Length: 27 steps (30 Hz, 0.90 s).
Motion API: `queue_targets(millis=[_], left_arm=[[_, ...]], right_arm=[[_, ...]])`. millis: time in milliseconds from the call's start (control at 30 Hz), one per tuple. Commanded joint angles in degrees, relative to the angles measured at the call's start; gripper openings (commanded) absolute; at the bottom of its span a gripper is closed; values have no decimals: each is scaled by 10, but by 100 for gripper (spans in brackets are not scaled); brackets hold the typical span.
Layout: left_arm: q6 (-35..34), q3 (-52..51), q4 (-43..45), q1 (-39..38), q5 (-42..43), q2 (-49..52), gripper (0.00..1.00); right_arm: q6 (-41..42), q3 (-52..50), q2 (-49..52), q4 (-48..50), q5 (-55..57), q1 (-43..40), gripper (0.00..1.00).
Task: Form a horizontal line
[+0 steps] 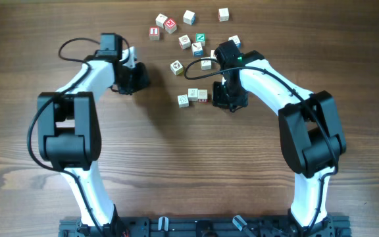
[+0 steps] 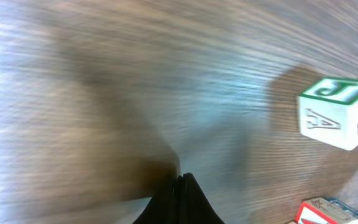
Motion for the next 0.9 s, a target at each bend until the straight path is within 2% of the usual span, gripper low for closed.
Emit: queue_targets(millis=[0, 133, 267, 500, 867], left_arm=[[-92, -26, -36, 27, -86, 36, 4], [-140, -26, -41, 43, -86, 36, 4], [-140, -26, -41, 46, -87, 36, 4], [-140, -26, -40, 46, -87, 36, 4], [-140, -26, -32, 46, -87, 36, 4]], right_arm=[[-8, 9, -45, 3, -66, 16, 5], [-7, 9, -50, 17, -74, 51, 4], [3, -9, -50, 68, -40, 83, 5], [13, -50, -40, 152, -23, 92, 4], [9, -64, -19, 175, 16, 136, 4]])
